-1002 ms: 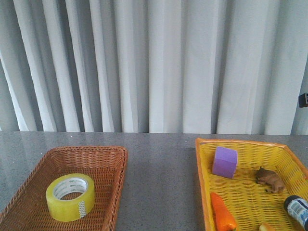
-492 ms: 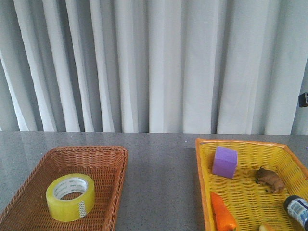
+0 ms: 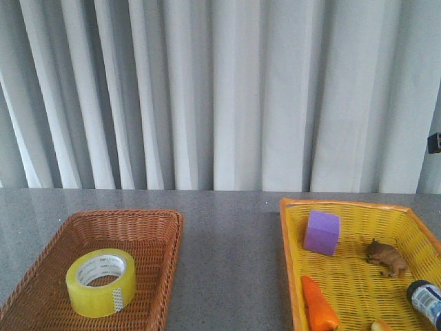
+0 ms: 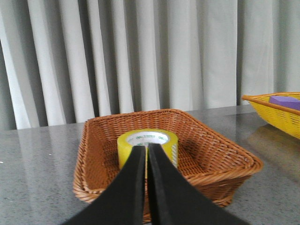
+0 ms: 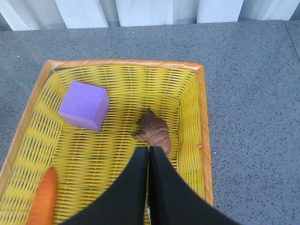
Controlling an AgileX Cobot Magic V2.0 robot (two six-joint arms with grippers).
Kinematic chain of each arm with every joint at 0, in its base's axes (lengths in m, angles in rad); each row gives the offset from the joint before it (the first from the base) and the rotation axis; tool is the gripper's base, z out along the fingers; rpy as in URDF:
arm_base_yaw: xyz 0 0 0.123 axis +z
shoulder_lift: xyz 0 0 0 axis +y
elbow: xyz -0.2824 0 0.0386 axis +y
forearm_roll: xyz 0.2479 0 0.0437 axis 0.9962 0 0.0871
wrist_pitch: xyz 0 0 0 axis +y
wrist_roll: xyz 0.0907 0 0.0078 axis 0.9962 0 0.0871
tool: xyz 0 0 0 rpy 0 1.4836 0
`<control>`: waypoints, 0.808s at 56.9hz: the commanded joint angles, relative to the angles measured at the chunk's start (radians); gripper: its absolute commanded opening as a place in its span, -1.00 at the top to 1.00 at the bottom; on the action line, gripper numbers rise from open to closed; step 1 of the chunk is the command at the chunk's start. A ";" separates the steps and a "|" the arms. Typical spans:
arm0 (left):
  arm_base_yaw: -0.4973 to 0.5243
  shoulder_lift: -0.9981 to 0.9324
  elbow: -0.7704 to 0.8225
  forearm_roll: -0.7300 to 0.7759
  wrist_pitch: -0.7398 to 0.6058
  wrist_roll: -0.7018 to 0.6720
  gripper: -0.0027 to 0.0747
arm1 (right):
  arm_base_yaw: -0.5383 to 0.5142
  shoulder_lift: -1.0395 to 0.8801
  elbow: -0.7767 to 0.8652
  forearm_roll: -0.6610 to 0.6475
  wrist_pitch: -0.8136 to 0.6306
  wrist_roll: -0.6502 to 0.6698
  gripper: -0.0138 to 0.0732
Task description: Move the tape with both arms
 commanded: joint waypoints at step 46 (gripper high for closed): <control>0.206 -0.021 -0.006 -0.019 -0.044 -0.007 0.95 | -0.006 -0.042 -0.027 0.003 -0.056 -0.009 0.70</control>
